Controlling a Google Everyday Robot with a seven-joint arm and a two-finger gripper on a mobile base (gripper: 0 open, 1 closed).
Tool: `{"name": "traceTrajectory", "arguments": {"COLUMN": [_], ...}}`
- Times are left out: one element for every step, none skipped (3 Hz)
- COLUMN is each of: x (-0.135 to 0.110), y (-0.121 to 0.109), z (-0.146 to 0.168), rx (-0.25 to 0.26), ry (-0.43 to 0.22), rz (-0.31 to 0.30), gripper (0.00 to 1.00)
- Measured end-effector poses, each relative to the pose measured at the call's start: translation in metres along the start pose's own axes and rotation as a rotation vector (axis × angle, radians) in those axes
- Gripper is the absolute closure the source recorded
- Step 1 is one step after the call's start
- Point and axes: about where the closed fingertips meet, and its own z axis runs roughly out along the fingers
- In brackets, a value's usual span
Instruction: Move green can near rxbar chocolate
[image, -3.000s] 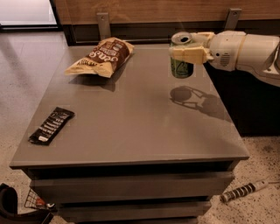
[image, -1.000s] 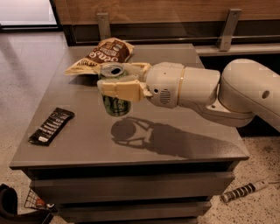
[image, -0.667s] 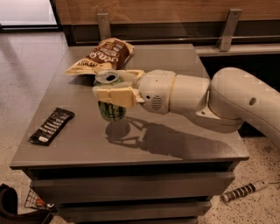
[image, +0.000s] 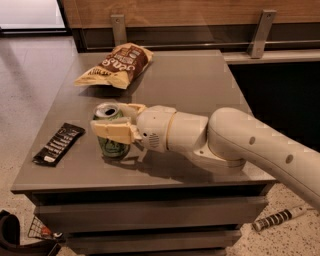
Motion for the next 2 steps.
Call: {"name": "traceTrajectory", "arguments": {"x": [0.0095, 0.0093], "y": [0.0075, 0.0075], "z": [0.0223, 0.0223], "rx": [-0.026, -0.026], "ry": [-0.016, -0.016], "rz": [0.002, 0.002], "gripper": [1.00, 1.00]}}
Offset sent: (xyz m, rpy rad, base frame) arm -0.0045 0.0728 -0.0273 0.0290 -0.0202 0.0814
